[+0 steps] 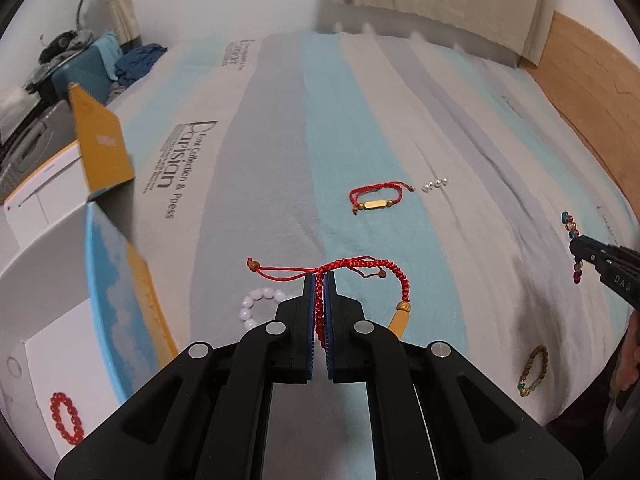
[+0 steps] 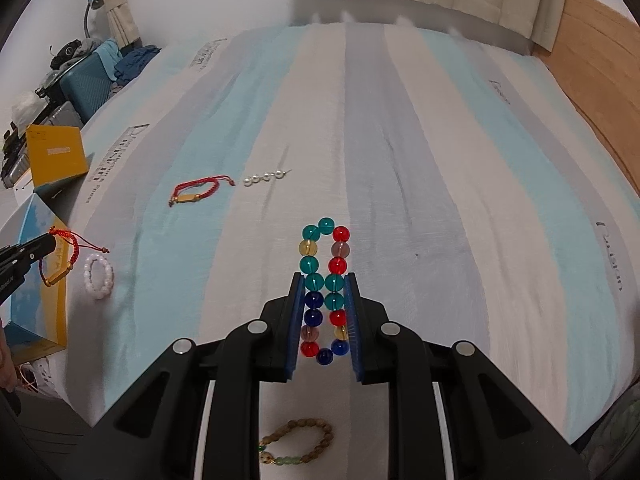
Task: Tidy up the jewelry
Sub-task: 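Carry both bracelets into the white box and open both tools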
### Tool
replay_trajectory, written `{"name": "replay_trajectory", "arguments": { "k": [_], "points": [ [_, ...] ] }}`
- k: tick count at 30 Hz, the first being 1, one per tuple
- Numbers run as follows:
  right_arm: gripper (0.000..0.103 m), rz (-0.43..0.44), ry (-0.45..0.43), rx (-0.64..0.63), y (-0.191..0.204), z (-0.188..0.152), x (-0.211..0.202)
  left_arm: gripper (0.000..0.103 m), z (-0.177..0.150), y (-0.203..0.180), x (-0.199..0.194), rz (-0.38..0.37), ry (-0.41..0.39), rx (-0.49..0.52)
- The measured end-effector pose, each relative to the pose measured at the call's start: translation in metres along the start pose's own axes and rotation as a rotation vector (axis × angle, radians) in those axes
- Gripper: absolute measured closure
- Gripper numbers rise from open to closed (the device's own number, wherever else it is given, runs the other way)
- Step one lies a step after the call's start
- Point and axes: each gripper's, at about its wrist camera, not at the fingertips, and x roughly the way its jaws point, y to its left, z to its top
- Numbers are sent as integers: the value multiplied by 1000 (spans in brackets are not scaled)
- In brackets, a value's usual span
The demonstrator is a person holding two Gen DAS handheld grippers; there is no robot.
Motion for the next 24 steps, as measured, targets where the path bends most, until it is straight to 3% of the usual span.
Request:
{"name": "replay_trajectory", "arguments": {
  "k": [11,24],
  "points": [
    [84,34,-37,-16,41,0,-24,100,-18,34,-41,31,-28,-38],
    [84,105,-79,-96,128,6,-55,100,-43,103,-99,96,-69,-118]
  ]
}}
